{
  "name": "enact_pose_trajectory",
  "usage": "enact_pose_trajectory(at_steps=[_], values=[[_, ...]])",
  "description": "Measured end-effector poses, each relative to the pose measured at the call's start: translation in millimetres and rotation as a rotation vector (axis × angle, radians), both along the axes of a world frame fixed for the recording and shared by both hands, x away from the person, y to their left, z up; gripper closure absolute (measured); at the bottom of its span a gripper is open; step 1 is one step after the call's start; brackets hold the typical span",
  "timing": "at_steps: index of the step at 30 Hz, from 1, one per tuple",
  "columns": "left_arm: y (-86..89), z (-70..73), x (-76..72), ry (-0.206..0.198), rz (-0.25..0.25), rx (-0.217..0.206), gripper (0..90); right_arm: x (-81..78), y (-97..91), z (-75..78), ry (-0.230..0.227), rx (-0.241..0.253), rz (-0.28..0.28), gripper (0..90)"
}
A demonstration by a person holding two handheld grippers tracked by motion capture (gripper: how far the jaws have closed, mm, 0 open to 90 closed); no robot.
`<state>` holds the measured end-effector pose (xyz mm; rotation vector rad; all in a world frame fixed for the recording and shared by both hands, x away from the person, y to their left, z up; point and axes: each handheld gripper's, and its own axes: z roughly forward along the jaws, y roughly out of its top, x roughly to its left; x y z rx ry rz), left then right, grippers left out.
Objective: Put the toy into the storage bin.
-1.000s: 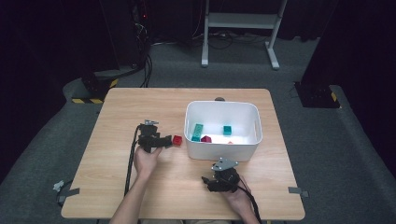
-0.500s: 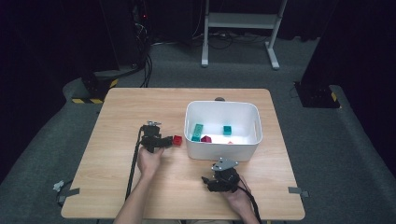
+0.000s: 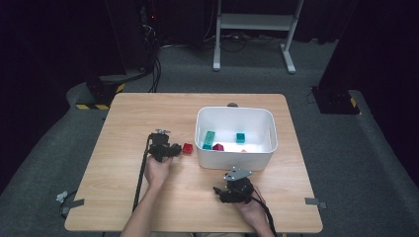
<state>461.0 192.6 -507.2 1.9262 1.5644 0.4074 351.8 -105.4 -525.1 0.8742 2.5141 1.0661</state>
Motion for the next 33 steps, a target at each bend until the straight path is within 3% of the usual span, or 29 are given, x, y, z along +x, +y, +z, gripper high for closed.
enact_pose_trajectory(at_steps=[7,24,33], values=[[0.4,-0.7,-0.3,0.001,-0.008,0.009,51.2,-0.1,0.0,0.0,0.0,0.0,0.0,30.6],[4.8,1.9,-3.4,-0.011,-0.006,-0.026,56.7,0.0,0.0,0.0,0.0,0.0,0.0,30.6],[3.1,2.1,-4.8,-0.003,-0.031,-0.006,56.8,0.0,0.0,0.0,0.0,0.0,0.0,30.6]])
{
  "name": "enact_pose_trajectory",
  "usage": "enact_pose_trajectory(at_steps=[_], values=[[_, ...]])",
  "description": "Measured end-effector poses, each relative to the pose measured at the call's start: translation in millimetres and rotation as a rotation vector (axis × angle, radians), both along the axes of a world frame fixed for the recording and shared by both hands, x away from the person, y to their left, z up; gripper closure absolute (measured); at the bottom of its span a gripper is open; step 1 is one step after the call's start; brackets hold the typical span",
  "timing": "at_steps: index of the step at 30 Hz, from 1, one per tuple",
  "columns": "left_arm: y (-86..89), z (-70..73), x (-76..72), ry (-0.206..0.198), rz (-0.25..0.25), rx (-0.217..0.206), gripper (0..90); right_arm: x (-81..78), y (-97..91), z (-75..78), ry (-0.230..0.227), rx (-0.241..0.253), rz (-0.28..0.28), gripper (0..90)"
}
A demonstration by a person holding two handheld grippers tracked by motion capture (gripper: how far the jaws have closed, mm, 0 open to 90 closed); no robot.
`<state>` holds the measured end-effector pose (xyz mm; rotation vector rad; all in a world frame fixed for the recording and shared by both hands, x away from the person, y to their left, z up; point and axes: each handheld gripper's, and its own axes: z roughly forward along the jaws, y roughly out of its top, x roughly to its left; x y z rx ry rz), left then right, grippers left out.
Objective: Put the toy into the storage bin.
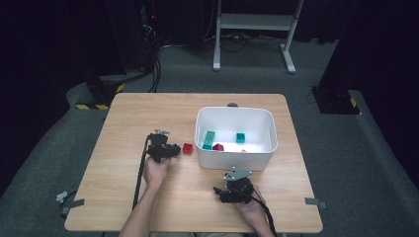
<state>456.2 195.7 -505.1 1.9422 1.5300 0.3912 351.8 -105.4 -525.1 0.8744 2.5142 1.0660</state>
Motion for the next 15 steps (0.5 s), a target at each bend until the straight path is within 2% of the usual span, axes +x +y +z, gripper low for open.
enact_pose_trajectory(at_steps=[6,15], values=[[-1.2,0.9,-1.6,0.004,-0.01,0.006,56.9,0.0,0.0,0.0,0.0,0.0,0.0,30.6],[0.2,9.5,-5.6,-0.013,-0.026,-0.001,56.9,0.0,0.0,0.0,0.0,0.0,0.0,30.6]])
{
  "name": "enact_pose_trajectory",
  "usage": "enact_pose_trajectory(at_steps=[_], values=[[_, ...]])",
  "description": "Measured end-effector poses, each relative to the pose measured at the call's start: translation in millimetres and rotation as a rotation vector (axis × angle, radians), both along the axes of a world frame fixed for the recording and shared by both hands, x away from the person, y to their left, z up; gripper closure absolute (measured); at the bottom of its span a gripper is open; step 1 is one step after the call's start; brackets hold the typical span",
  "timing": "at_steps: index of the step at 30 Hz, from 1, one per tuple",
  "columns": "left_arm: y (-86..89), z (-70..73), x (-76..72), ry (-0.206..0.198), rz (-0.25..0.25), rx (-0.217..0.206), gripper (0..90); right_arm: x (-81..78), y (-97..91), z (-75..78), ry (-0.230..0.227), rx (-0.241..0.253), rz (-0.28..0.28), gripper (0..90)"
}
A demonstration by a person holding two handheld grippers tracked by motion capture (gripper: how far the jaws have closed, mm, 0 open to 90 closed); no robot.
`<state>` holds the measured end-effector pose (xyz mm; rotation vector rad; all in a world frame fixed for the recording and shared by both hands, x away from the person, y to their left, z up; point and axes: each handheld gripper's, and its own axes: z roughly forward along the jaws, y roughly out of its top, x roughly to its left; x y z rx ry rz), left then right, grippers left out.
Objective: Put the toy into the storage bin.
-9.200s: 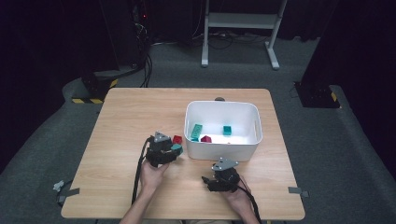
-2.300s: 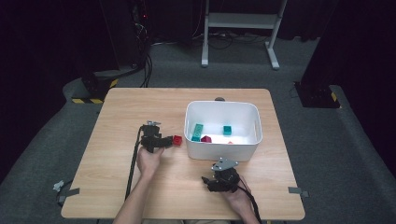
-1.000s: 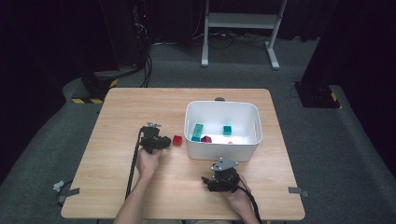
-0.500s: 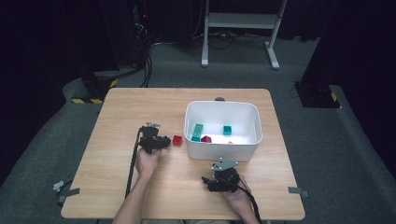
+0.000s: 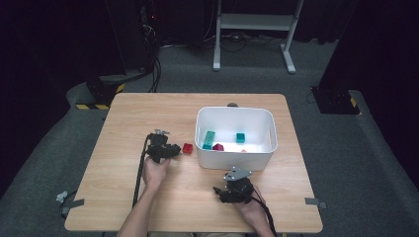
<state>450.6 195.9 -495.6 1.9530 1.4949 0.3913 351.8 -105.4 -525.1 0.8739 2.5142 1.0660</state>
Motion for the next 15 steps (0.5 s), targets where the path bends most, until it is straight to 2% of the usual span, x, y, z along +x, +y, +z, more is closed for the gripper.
enact_pose_trajectory(at_steps=[7,11,15], values=[[0.7,11.5,-4.8,-0.021,-0.023,-0.015,56.9,0.0,0.0,0.0,0.0,0.0,0.0,30.6],[0.9,25.8,-11.3,-0.058,-0.045,-0.034,56.9,0.0,0.0,0.0,0.0,0.0,0.0,30.5],[2.7,31.6,-15.7,-0.06,-0.063,-0.041,56.9,0.0,0.0,0.0,0.0,0.0,0.0,30.5]])
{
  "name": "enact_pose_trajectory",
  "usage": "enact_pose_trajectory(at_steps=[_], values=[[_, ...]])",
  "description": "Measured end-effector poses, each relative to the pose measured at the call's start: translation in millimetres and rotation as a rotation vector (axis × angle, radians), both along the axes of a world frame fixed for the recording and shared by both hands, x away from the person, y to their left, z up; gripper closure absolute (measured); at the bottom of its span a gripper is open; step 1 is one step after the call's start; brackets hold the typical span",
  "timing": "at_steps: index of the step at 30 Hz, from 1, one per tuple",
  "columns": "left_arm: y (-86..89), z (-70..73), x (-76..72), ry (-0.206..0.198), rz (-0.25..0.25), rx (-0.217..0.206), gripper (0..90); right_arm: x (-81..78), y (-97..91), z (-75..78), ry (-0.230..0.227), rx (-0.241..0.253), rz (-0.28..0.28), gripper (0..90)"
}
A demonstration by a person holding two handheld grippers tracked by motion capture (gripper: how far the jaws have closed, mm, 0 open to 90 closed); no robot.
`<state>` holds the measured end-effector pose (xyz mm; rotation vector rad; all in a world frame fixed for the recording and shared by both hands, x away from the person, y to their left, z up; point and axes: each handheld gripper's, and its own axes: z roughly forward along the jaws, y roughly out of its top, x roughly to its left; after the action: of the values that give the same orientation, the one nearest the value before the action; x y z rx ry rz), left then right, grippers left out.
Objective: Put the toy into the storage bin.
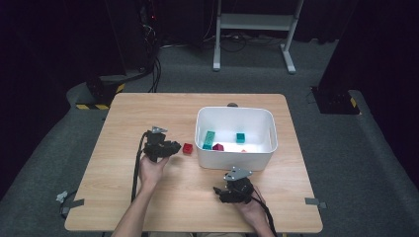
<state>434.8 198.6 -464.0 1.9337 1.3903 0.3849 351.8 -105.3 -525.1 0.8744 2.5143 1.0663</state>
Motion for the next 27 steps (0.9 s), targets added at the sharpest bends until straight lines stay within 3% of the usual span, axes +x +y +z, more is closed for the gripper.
enact_pose_trajectory(at_steps=[11,15,22,27], values=[[-2.4,18.0,-6.3,-0.03,-0.04,0.005,56.9,0.0,0.0,0.0,0.0,0.0,0.0,30.6],[-3.4,25.8,-10.9,-0.045,-0.06,-0.027,56.9,0.0,0.0,0.0,0.0,0.0,0.0,30.5],[-3.8,36.0,-14.2,-0.059,-0.074,-0.031,56.9,0.0,0.0,0.0,0.0,0.0,0.0,30.6],[-8.5,52.1,-19.1,-0.091,-0.108,-0.029,56.9,0.0,0.0,0.0,0.0,0.0,0.0,30.5]])
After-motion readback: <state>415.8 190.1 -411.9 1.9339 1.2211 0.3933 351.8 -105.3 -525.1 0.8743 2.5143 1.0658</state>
